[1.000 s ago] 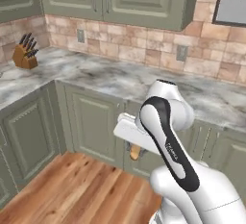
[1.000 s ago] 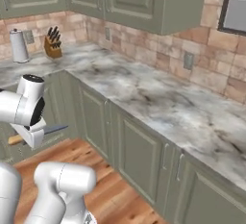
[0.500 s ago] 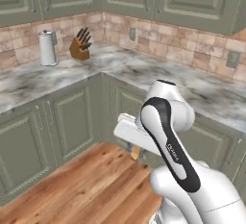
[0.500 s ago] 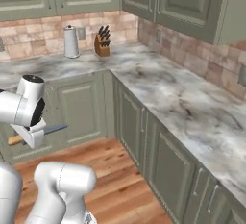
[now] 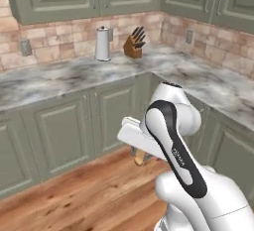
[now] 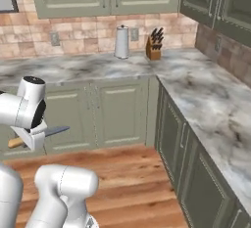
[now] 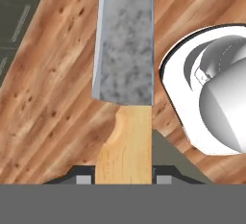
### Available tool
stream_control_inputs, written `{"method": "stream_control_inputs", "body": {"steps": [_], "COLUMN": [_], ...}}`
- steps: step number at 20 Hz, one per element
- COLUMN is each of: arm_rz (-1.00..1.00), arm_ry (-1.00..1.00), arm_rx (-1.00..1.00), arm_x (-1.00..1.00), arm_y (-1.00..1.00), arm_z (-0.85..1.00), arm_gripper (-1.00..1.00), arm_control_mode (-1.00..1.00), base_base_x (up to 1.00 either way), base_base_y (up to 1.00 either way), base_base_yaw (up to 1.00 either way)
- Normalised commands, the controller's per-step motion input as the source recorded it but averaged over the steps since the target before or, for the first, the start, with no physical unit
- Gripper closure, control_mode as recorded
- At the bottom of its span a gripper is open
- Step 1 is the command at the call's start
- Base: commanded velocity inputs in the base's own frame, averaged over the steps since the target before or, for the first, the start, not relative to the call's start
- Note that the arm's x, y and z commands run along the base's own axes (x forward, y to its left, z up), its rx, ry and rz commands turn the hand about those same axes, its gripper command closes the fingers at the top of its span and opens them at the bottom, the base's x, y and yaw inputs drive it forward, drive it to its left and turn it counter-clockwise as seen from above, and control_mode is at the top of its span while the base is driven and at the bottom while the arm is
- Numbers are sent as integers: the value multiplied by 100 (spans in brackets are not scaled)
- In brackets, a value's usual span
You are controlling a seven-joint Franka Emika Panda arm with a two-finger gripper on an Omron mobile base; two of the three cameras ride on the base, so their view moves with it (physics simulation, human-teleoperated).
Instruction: Pick up the knife from the drawer and place it on the cutting board. Then place the meat from the plate to the cutting board.
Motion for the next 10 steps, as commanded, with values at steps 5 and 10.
{"method": "stream_control_inputs", "body": {"steps": [5,10], "arm_rz": [0,0], "arm_ry": [0,0], "arm_rx": [0,0], "arm_x": [0,0], "arm_y": [0,0], "arm_z": [0,0], "arm_gripper": [100,100], "arm_control_mode": [100,100], "base_base_x": [9,10], "base_base_y": [37,41], "base_base_yaw": [47,47]}}
